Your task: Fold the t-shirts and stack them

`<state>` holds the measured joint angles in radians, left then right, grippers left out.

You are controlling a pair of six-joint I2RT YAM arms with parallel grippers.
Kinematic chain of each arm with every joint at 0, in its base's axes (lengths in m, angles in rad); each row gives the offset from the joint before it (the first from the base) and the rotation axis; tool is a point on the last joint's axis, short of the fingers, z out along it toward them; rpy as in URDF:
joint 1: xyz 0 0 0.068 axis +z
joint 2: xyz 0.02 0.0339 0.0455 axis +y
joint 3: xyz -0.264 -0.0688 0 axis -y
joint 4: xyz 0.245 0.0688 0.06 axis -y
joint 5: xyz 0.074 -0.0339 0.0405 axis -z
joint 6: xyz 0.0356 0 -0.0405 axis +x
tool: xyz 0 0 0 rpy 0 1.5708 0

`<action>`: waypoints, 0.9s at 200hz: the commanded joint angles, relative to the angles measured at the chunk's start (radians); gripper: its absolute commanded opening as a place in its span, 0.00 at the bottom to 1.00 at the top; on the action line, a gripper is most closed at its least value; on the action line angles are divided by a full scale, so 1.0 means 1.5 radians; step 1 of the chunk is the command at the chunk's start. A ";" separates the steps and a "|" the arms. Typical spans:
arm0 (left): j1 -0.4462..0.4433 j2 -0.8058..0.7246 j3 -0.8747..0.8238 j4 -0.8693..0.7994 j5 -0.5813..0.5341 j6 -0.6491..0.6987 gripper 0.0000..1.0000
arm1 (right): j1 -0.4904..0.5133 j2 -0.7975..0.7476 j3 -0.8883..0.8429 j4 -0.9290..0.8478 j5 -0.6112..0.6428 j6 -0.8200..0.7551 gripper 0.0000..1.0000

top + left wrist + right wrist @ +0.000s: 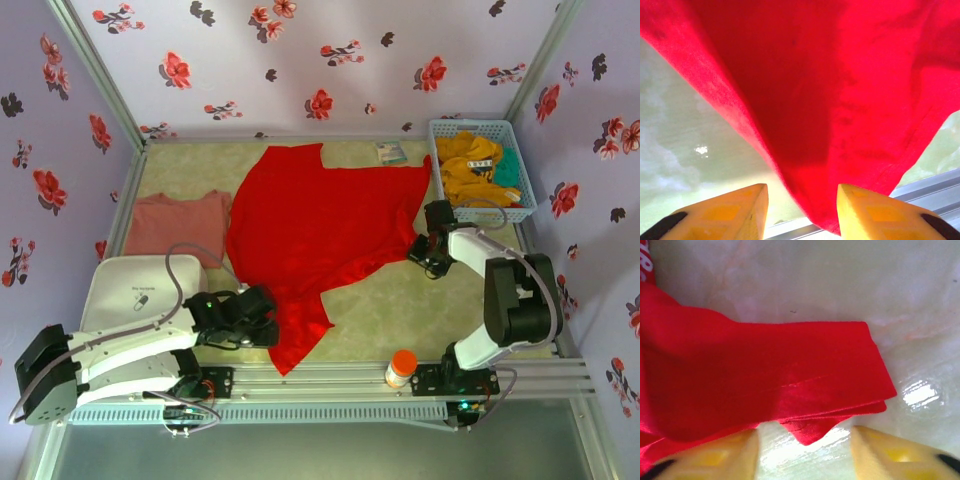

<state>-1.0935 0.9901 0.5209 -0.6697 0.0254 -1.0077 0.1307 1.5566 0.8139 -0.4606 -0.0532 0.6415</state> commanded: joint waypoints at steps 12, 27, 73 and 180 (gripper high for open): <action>0.003 0.027 -0.024 0.039 0.041 -0.048 0.42 | -0.008 0.001 0.001 -0.010 0.032 0.006 0.09; 0.001 0.046 -0.025 0.061 0.054 -0.052 0.44 | -0.010 -0.024 -0.001 -0.034 0.043 -0.001 0.00; -0.011 0.128 -0.007 0.091 0.079 -0.052 0.59 | -0.022 -0.159 0.013 -0.148 0.108 -0.021 0.00; -0.033 0.275 0.032 0.154 0.104 -0.069 0.20 | -0.049 -0.320 0.013 -0.261 0.013 0.000 0.00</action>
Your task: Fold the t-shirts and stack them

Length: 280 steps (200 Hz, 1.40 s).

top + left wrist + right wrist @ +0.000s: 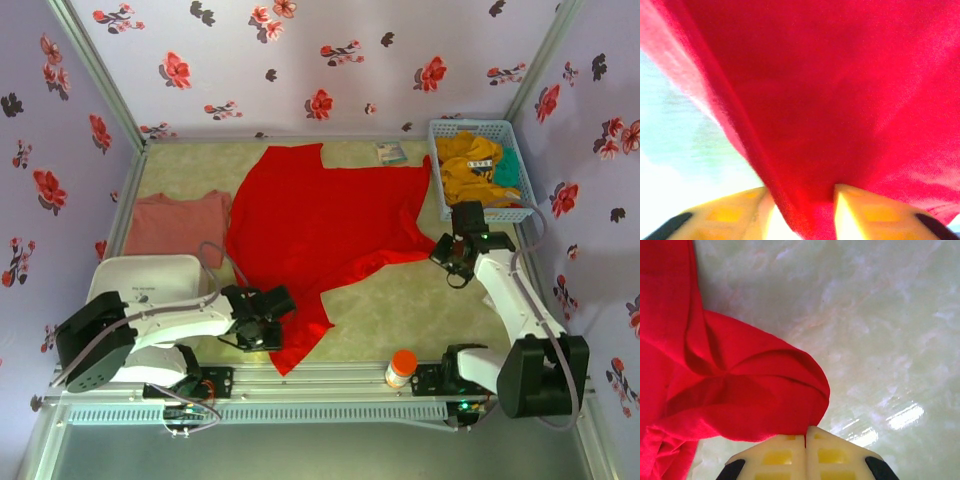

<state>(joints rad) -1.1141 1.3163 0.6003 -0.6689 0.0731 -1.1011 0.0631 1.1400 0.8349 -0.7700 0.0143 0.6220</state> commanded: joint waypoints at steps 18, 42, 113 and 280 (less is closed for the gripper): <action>-0.009 0.046 0.006 0.098 0.072 0.012 0.03 | -0.006 -0.087 -0.002 -0.091 -0.002 0.030 0.00; 0.022 -0.014 0.043 -0.034 0.059 0.046 0.00 | -0.008 -0.158 -0.020 -0.096 0.026 0.045 0.00; 0.162 -0.243 0.060 -0.311 0.072 0.072 0.00 | -0.008 -0.260 -0.074 -0.109 0.064 0.068 0.00; 0.213 -0.203 0.052 -0.355 0.054 0.108 0.49 | -0.008 -0.302 -0.065 -0.052 0.070 0.066 0.67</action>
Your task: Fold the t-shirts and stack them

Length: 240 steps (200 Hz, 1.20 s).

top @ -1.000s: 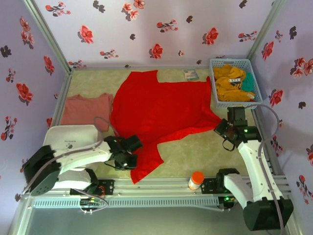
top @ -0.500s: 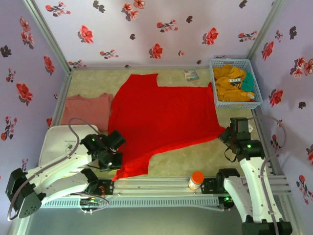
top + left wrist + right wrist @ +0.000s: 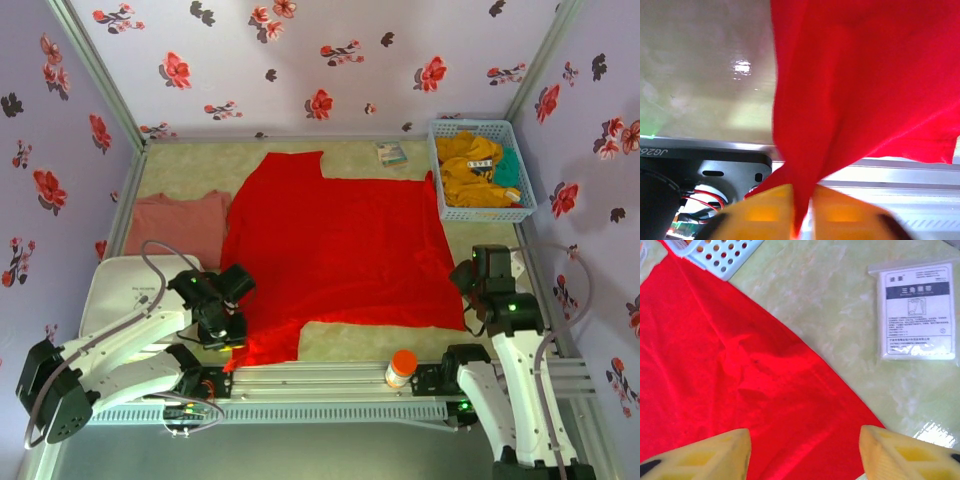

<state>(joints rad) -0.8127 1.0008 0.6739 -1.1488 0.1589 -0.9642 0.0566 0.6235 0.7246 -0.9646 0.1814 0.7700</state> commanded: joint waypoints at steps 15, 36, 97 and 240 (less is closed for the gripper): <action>0.031 0.015 0.026 -0.035 -0.016 0.036 0.57 | -0.004 0.087 0.017 0.119 -0.080 -0.043 0.71; 0.081 0.031 0.066 -0.017 -0.027 0.078 0.62 | -0.004 0.136 0.029 0.173 -0.127 -0.061 0.73; 0.194 0.136 0.221 0.043 -0.038 0.198 0.61 | -0.001 0.278 0.088 0.236 -0.188 -0.116 0.74; 0.079 -0.080 -0.019 -0.029 0.054 0.000 0.49 | -0.006 0.198 -0.044 0.087 -0.117 -0.035 0.71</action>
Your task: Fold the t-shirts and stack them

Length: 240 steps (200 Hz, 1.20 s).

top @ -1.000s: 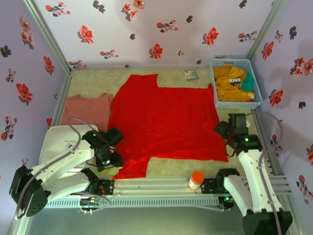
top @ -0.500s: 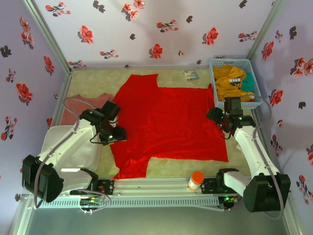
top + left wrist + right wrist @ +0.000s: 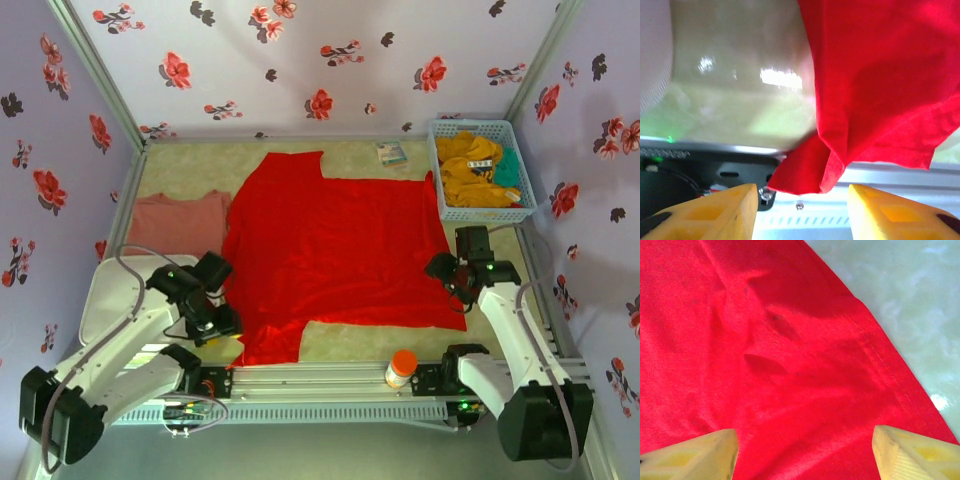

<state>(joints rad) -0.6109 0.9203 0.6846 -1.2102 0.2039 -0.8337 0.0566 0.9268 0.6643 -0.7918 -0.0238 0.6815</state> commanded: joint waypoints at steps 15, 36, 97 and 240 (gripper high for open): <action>-0.115 -0.047 -0.049 0.055 0.011 -0.117 0.48 | -0.006 0.005 -0.003 -0.021 0.016 0.029 0.71; -0.197 -0.074 -0.093 0.097 -0.012 -0.157 0.49 | -0.007 0.017 -0.004 -0.011 0.002 0.034 0.71; -0.324 -0.021 -0.108 0.139 -0.109 -0.176 0.49 | -0.007 0.013 -0.004 -0.031 0.019 0.044 0.72; -0.377 0.041 -0.107 0.135 -0.140 -0.190 0.39 | -0.052 -0.067 -0.106 -0.105 0.005 0.182 0.55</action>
<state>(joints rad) -1.1679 1.0031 0.5320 -0.9806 0.0254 -1.0840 -0.0151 0.8276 0.5663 -0.9184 -0.0147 0.8917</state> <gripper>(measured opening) 0.408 0.557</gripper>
